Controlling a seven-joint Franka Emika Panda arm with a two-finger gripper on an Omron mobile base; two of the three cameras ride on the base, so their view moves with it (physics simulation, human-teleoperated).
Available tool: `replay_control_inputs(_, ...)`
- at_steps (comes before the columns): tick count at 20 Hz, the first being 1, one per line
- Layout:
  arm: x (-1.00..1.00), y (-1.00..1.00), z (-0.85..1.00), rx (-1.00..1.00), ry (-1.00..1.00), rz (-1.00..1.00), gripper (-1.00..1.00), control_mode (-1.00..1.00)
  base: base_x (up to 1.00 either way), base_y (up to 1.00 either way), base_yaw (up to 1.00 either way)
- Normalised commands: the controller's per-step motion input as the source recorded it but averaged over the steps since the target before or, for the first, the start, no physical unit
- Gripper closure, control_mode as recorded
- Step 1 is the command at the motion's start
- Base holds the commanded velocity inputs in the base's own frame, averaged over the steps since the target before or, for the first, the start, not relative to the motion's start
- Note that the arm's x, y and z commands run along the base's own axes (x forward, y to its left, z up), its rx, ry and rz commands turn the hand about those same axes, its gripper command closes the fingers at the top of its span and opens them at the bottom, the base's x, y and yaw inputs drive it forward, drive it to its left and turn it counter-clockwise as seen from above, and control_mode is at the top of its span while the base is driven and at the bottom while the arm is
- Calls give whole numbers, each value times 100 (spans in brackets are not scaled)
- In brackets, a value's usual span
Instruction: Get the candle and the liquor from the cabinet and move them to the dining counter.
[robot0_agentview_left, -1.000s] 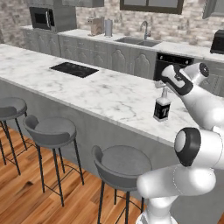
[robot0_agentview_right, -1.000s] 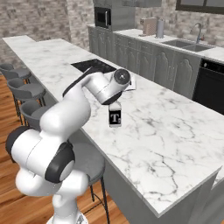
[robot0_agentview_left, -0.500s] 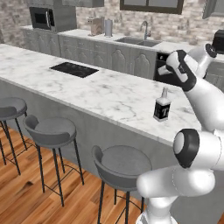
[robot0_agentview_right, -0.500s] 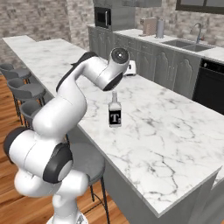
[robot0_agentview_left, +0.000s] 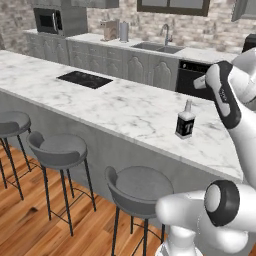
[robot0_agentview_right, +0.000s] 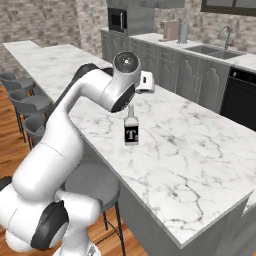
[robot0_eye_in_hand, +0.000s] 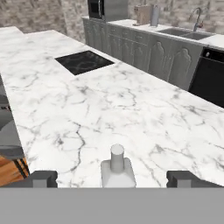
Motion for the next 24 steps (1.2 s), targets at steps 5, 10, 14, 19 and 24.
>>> replay_control_inputs(5,-100,0,5,0,0,-17,-100,-100,0,0,0)
replay_control_inputs(10,-92,2,4,0,0,-17,-100,-100,0,0,0)
replay_control_inputs(14,-22,17,0,-4,3,-7,-100,-100,0,0,0)
replay_control_inputs(19,0,0,0,0,0,0,-100,-100,0,0,0)
replay_control_inputs(24,-24,-2,-8,1,-3,-2,-100,100,-36,-11,-7)
